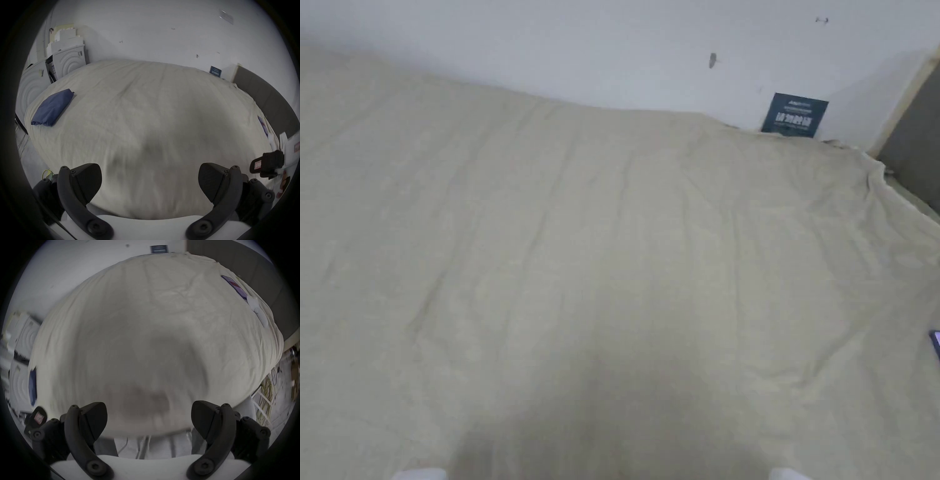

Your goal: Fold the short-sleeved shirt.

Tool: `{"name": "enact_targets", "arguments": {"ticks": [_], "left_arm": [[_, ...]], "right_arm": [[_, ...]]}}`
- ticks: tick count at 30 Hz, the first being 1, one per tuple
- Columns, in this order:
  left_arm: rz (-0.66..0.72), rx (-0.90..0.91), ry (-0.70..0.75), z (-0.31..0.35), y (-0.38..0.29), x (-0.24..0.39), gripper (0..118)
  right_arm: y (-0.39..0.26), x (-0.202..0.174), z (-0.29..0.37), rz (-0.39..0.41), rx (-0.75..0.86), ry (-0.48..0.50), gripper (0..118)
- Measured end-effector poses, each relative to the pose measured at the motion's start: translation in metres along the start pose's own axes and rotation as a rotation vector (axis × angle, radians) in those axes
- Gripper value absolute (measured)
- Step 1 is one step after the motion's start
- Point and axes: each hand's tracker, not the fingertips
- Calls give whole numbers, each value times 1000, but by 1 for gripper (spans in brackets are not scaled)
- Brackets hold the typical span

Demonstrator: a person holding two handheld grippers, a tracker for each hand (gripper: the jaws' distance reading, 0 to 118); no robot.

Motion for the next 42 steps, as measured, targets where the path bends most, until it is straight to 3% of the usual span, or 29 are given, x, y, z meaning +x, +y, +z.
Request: {"name": "enact_targets", "arguments": {"ticks": [2,5,7,8,15,19,21,24,29,42], "left_arm": [[42,35,36,-22,23,-4,118],[76,90,75,-64,58,-6,118],[82,121,99,-98,81,-4,118],[76,127,109,-112,90,-2,118],[23,70,119,-184,126,18,118],[-30,-90,128,-210,120,25,118],[-17,-55,129,-206,123,23,118],[-8,-51,127,-208,119,22,118],[-9,-45,128,-211,116,22,118],[-1,-60,116,-213,120,19,118]], "right_arm": [[23,-2,-4,39,155,-17,105],[57,-10,-17,177,378,-59,106],[85,-21,-24,274,434,-103,106],[95,-23,-31,284,441,-108,106],[148,-16,-83,186,444,-147,108],[151,-5,-105,138,392,-127,109],[145,3,-112,79,392,-70,110],[152,13,-115,77,363,-33,112],[154,5,-119,85,361,-86,118],[159,8,-121,79,349,-72,118]]}}
